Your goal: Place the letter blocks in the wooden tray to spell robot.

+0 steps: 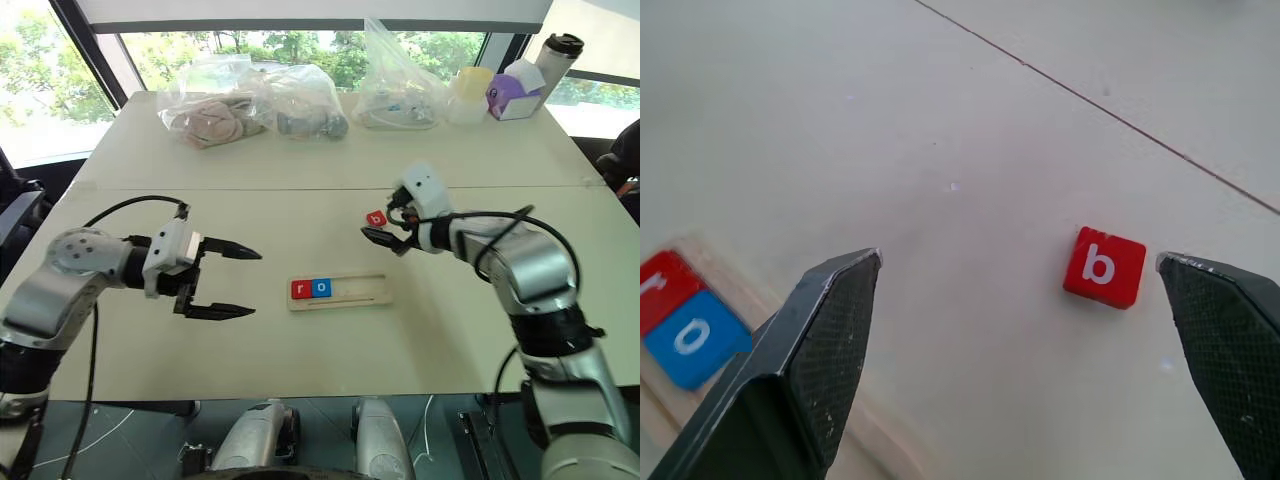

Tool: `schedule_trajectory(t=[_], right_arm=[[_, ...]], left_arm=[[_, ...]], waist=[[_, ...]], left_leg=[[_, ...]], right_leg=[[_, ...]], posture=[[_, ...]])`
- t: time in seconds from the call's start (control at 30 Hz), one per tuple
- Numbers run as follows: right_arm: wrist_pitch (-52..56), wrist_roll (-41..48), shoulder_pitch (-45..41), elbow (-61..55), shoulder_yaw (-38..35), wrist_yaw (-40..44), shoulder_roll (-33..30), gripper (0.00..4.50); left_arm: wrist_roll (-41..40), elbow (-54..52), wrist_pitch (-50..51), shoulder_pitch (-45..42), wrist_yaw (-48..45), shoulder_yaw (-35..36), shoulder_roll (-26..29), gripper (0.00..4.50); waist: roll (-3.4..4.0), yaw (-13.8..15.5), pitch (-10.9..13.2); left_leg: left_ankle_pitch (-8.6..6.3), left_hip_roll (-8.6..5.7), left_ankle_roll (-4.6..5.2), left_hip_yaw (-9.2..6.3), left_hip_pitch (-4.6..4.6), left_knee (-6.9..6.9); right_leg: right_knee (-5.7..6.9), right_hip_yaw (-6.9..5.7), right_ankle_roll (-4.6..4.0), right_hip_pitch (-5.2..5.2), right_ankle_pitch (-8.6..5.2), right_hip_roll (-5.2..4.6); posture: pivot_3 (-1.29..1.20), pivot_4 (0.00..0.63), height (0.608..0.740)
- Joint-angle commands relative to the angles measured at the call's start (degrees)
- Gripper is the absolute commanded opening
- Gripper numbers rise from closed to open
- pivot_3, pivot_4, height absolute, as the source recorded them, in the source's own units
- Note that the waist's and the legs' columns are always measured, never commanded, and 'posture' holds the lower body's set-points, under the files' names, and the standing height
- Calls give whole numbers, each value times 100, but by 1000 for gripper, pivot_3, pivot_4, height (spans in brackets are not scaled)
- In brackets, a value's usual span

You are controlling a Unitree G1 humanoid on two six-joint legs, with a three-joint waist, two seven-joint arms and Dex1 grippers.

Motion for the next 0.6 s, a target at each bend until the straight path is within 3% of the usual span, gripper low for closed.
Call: schedule_trajectory(t=[0.03, 0.27, 0.6], right_arm=[[52, -332, -270, 343, 37, -370, 287, 4500], [21, -800, -716, 1656, -218, -1162, 1145, 4500], [-575, -1318, -1205, 3101, -394, -1787, 1892, 4500]], left_arm=[[17, -90, -113, -10, 92, 304, 115, 4496], [-32, -124, 33, 23, 417, 427, -57, 4496], [-14, -265, -12, 276, 589, 487, -70, 4496]], waist=[[0, 25, 0], [2, -12, 1], [7, -36, 4]], left_leg=[[0, 0, 0, 0, -3, 0], [0, -2, 0, 2, -3, -1], [4, -1, -6, 3, -3, -11]], right_leg=[[0, -1, 0, -1, 0, 0], [4, -1, 1, -3, 1, -1], [19, -5, 20, -15, 11, 4]], posture=[[0, 150, 740], [0, 150, 740], [0, 150, 740]])
